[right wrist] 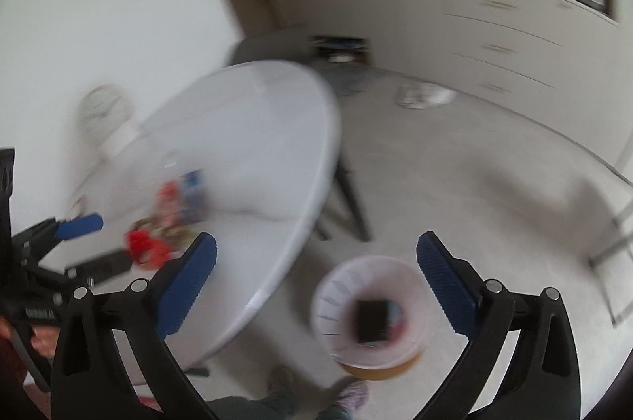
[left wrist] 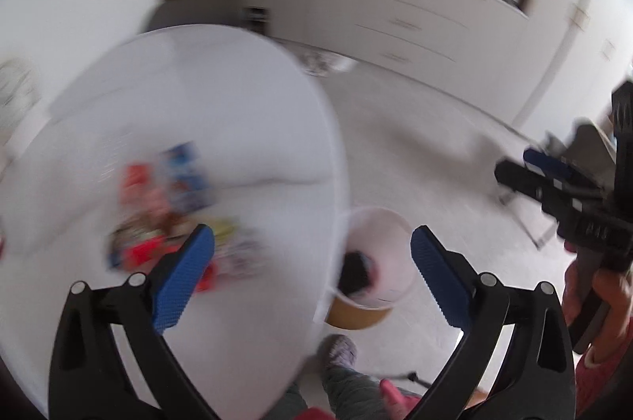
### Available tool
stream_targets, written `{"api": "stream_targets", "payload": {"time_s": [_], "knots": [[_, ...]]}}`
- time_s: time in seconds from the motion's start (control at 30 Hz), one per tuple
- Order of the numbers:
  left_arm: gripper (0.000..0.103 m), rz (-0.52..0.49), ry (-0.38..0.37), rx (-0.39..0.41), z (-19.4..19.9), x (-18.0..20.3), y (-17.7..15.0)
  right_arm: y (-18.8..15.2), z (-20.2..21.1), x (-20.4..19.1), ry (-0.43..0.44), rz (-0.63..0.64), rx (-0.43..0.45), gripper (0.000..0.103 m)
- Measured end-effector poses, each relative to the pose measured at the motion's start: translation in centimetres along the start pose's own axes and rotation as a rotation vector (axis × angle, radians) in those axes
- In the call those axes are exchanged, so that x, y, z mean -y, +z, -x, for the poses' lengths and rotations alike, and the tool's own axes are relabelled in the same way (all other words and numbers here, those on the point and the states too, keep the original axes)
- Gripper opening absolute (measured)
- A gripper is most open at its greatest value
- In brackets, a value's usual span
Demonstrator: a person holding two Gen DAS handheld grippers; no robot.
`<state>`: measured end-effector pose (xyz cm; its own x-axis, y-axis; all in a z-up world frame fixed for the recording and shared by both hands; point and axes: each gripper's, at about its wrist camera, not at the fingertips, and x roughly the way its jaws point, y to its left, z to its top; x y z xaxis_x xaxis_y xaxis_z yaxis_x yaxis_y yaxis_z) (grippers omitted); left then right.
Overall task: Collect trash
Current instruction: 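Grasp the crumpled white paper with the right tool while the left tool grasps the brown paper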
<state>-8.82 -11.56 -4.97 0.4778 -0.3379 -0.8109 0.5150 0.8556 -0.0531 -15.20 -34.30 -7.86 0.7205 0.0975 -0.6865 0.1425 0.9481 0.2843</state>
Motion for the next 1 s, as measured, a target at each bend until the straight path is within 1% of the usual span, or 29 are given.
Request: {"api": "stream_targets", "payload": {"time_s": [0.07,0.1,0.2,0.27,0.33,0.4,0.5,0.53,0.57,0.6,0.63,0.67,0.7,0.73,0.87,0.93,0.97,1.0], "knots": [[0.095,0.082,0.046,0.006,0.8,-3.4,-0.9,0.1,-2.3,-3.2,0.094,0.044,-0.042,0.1],[0.095,0.129,0.082,0.002,0.9,-5.5,-1.5,0.0,-4.1,-5.0,0.146,0.069,-0.073,0.1],[0.095,0.211,0.127,-0.012,0.9,-9.1,-3.2,-0.7,-8.2,-8.5,0.22,0.123,-0.145,0.1],[0.095,0.258,0.161,-0.037,0.1,-11.6,-4.2,-1.2,-11.6,-10.4,0.231,0.15,-0.202,0.1],[0.095,0.291,0.171,-0.072,-1.2,-13.7,-5.2,-1.9,-15.4,-11.8,0.22,0.154,-0.269,0.1],[0.095,0.319,0.168,-0.105,-2.7,-15.5,-5.5,-2.6,-18.1,-12.2,0.205,0.137,-0.329,0.099],[0.094,0.35,0.147,-0.14,-5.4,-17.1,-5.6,-3.7,-20.6,-12.3,0.214,0.088,-0.4,0.092],[0.093,0.351,0.154,-0.149,-5.9,-17.2,-5.4,-4.2,-21.0,-12.5,0.214,0.074,-0.414,0.085],[0.093,0.351,0.151,-0.155,-6.6,-17.4,-5.2,-4.4,-21.4,-12.4,0.217,0.055,-0.432,0.081],[0.093,0.345,0.148,-0.165,-7.5,-17.5,-5.0,-4.7,-21.8,-12.4,0.227,0.036,-0.449,0.07],[0.088,0.338,0.152,-0.177,-8.1,-17.5,-5.1,-4.8,-21.8,-12.4,0.236,0.025,-0.456,0.058],[0.084,0.334,0.15,-0.182,-8.3,-17.7,-5.4,-4.8,-21.8,-12.4,0.245,0.015,-0.461,0.051],[0.081,0.326,0.15,-0.198,-9.2,-17.6,-5.3,-4.8,-21.7,-12.4,0.25,0.01,-0.463,0.04],[0.077,0.321,0.158,-0.209,-9.8,-17.8,-5.4,-4.7,-21.2,-12.4,0.251,0.012,-0.462,0.035],[0.061,0.33,0.151,-0.231,-11.3,-18.0,-5.6,-4.4,-20.0,-12.6,0.259,-0.004,-0.439,0.032],[0.046,0.337,0.144,-0.24,-11.7,-18.3,-5.9,-4.0,-19.6,-12.7,0.266,-0.016,-0.428,0.031],[0.042,0.34,0.142,-0.245,-11.9,-18.4,-5.9,-3.9,-19.2,-12.8,0.271,-0.02,-0.42,0.031],[0.034,0.345,0.143,-0.25,-11.9,-18.6,-5.9,-3.7,-18.9,-12.9,0.276,-0.025,-0.414,0.031]]}}
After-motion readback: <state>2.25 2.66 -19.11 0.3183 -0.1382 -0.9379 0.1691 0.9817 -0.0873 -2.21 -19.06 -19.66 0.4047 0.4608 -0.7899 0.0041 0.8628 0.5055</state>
